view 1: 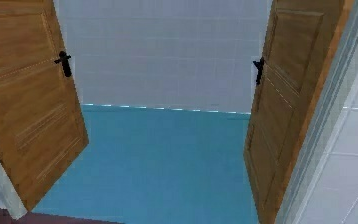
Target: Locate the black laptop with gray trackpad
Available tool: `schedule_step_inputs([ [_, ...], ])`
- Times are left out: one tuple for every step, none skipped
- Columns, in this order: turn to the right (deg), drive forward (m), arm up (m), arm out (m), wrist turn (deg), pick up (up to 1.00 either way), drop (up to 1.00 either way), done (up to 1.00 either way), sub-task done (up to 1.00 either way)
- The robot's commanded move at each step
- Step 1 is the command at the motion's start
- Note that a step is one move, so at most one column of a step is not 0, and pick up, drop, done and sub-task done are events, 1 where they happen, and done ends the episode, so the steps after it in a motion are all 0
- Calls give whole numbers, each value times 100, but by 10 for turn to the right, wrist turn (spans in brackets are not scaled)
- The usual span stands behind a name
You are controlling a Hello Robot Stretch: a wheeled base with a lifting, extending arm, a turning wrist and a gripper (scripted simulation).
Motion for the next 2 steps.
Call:
schedule_step_inputs([
  [0,100,0,0,0,0,0,0,0],
  [0,45,0,0,0,0,0,0,0],
])
